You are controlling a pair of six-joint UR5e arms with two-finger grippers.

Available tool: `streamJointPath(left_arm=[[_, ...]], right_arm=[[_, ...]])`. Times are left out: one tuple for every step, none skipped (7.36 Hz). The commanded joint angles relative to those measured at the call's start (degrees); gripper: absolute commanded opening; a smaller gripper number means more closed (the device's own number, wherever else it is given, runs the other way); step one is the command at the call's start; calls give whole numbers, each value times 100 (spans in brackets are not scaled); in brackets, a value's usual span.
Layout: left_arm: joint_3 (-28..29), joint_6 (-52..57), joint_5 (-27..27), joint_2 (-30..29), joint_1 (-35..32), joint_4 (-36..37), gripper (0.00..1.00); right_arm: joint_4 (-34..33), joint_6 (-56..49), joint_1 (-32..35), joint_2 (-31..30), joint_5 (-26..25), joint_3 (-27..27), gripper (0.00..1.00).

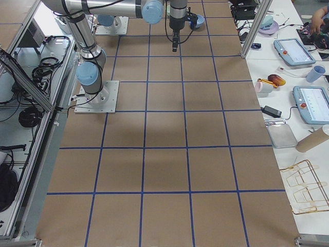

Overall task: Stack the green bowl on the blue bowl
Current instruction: 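Move the left gripper away from the blue bowl toward the green bowl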

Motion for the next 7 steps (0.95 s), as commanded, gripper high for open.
streamJointPath(left_arm=[[25, 122, -9, -17, 180, 54, 100], [-19, 541, 0, -96, 486, 80, 100], [-28, 997, -70, -210, 950, 72, 100], [-45, 1315, -79, -298, 1355, 37, 100], [-185, 1875, -70, -377, 1681, 89, 100], [-395, 2455, -79, -508, 2067, 194, 100], [-640, 2635, -88, -597, 2410, 630, 100]], right_arm=[[0, 0, 0, 0, 0, 0, 100], [0, 0, 0, 0, 0, 0, 100], [0, 0, 0, 0, 0, 0, 100], [0, 0, 0, 0, 0, 0, 100], [0, 0, 0, 0, 0, 0, 100], [0, 0, 0, 0, 0, 0, 100], [0, 0, 0, 0, 0, 0, 100]])
